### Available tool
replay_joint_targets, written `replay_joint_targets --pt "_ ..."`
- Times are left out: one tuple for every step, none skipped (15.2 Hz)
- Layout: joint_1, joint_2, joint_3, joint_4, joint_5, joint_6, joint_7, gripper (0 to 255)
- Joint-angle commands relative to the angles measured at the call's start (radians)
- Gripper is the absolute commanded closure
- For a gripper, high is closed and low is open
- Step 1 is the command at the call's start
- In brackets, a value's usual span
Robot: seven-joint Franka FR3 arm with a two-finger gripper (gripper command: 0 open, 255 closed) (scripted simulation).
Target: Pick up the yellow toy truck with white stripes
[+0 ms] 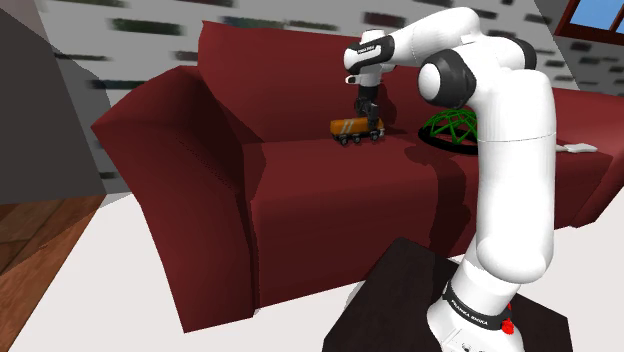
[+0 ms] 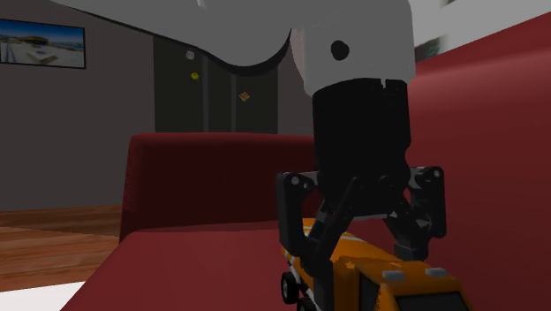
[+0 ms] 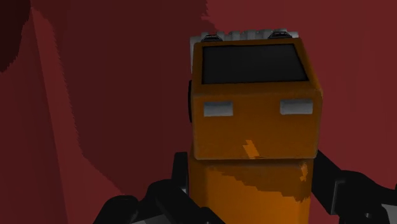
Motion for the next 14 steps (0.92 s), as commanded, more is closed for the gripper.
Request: replay_joint_targets --pt "-0.004 -0.001 -0.002 0.027 0.0 -0.026 -0.002 255" --pt "-0.006 0.0 -0.002 0.042 0.0 -0.04 -0.003 255" --pt "-0.008 0.001 -0.002 0.056 0.0 -0.054 -0.004 255" --pt "-0.01 0.002 -0.003 0.071 0.001 -0.068 -0.004 255" --pt "-0.013 0.003 -0.003 0.087 0.001 -0.082 -0.005 255" --pt "-0.016 0.005 -0.003 0.103 0.002 -0.096 -0.006 255" --pt "-0.019 0.007 -0.004 0.119 0.003 -0.111 -0.007 255" --pt "-0.022 0.009 -0.004 0.136 0.005 -0.125 -0.009 255" --pt "-0.025 0.012 -0.004 0.154 0.006 -0.14 -0.01 255" --pt "-0.029 0.015 -0.004 0.172 0.008 -0.155 -0.011 255" --pt "-0.033 0.018 -0.004 0.191 0.01 -0.171 -0.012 255" --pt "-0.037 0.022 -0.004 0.21 0.012 -0.186 -0.014 255" --pt "-0.038 0.023 -0.004 0.213 0.012 -0.189 -0.014 255" --pt "-0.038 0.023 -0.004 0.213 0.012 -0.189 -0.014 255"
